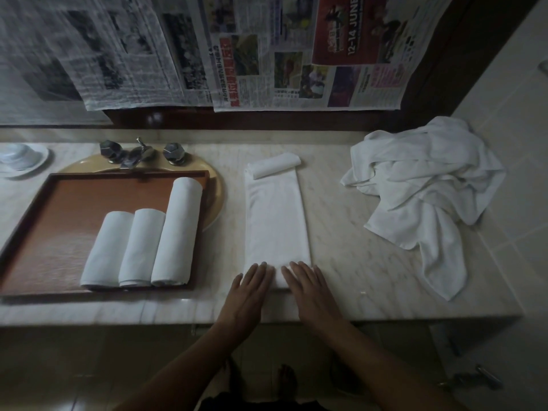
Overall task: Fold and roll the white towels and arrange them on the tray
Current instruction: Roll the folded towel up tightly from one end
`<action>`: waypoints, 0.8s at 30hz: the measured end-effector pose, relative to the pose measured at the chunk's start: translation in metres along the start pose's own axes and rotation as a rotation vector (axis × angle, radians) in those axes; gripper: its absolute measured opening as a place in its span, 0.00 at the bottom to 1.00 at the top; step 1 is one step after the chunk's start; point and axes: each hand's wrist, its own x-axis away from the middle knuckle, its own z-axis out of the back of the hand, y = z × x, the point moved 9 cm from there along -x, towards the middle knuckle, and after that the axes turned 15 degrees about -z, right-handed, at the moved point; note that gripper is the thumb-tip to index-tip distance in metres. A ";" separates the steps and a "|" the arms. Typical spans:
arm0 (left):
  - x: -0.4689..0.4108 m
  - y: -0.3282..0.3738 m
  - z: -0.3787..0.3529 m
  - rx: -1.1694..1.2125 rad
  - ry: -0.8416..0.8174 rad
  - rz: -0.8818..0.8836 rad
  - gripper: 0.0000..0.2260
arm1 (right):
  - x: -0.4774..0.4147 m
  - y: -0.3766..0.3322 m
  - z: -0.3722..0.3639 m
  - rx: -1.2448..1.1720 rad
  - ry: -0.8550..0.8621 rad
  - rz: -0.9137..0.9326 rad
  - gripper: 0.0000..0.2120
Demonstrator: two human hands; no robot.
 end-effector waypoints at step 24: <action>0.042 -0.038 0.021 0.560 0.145 0.293 0.09 | -0.001 0.038 0.018 -0.496 -0.293 -0.301 0.14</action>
